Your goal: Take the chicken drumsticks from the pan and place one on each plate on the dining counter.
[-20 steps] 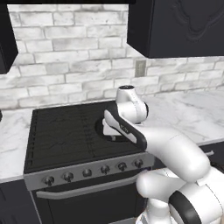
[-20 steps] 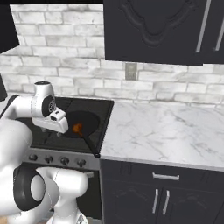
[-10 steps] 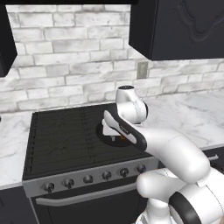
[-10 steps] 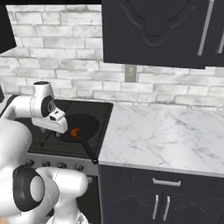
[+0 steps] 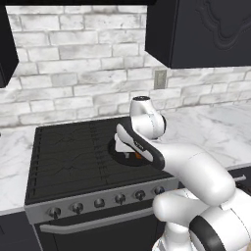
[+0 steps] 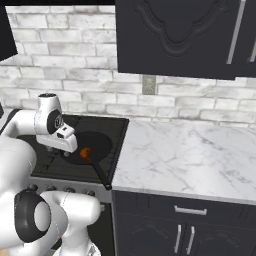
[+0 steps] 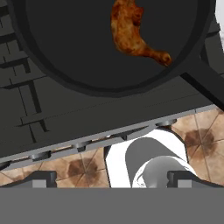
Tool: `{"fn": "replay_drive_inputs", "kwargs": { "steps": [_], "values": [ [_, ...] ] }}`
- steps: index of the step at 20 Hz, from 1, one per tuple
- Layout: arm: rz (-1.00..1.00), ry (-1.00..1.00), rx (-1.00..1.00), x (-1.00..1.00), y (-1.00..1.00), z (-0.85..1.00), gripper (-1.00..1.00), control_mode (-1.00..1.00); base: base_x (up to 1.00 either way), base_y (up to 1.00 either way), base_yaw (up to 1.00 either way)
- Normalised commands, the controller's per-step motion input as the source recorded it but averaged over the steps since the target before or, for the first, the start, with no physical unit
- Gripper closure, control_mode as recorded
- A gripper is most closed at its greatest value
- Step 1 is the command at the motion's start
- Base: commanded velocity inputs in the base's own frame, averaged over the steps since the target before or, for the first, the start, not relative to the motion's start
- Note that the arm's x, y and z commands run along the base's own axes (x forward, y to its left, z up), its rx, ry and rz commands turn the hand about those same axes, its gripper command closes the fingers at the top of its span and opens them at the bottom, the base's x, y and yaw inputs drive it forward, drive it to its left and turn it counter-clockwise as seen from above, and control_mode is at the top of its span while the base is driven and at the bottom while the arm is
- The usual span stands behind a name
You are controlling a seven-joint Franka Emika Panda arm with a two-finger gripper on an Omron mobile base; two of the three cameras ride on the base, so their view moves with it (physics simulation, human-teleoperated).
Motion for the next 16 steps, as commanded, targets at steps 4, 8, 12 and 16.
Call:
{"fn": "replay_drive_inputs", "kwargs": {
  "steps": [4,8,12,16],
  "values": [
    [0.0,0.0,0.0,0.0,0.0,0.0,-1.0,1.0,0.0,0.0,0.0],
    [0.0,0.0,0.0,0.0,0.0,0.0,-1.0,1.0,0.1,-0.01,-0.03],
    [-0.02,0.09,0.04,0.33,-0.1,0.0,-1.0,-1.0,0.09,0.0,-0.03],
    [0.0,0.17,0.08,0.56,-0.23,0.0,-1.0,-1.0,0.0,0.0,0.0]
  ]
}}
